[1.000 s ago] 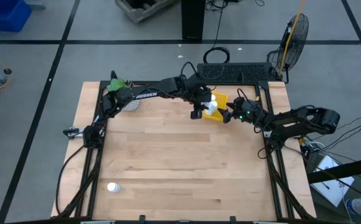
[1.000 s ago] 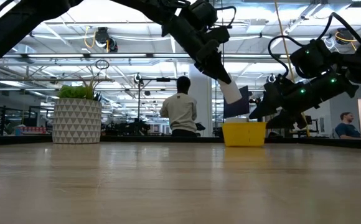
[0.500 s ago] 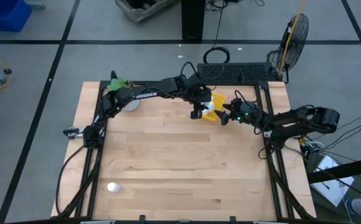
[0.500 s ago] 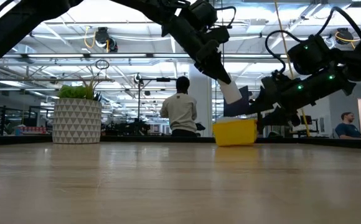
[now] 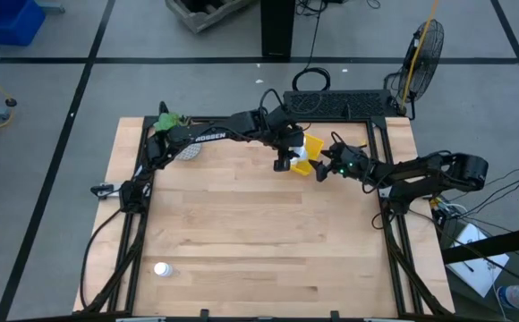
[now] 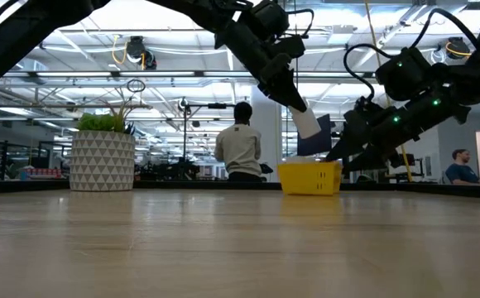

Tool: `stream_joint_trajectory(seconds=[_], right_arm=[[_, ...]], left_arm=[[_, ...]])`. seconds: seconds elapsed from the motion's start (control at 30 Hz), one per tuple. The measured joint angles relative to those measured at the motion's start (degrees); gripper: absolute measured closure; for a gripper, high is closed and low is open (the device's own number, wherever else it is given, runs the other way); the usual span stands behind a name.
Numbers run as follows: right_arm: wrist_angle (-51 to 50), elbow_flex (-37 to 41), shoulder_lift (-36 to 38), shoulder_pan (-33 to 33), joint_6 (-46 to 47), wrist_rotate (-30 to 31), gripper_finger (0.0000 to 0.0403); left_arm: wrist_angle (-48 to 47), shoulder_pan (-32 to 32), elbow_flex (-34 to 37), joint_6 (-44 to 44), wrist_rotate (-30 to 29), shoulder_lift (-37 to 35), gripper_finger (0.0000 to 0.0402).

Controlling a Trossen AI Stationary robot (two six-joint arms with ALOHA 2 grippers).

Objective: Pick and place pill bottles into a basket
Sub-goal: Put the top white medicine bottle into the yellow bin

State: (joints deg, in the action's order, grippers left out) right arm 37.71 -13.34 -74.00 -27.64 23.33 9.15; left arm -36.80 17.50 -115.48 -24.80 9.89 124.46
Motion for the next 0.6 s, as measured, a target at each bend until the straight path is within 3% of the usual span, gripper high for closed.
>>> stream_joint_trajectory(seconds=[0.23,0.6], right_arm=[[0.83,0.00,0.02,-0.09,0.30,1.40,0.0067],[14.70,0.02,2.13,-0.11,-1.03,3.17,0.0067]], left_arm=[[-0.36,0.00,0.00,0.05,0.03,0.00,0.0246],[0.12,-0.85,0.00,0.11,1.13,0.00,0.0246]])
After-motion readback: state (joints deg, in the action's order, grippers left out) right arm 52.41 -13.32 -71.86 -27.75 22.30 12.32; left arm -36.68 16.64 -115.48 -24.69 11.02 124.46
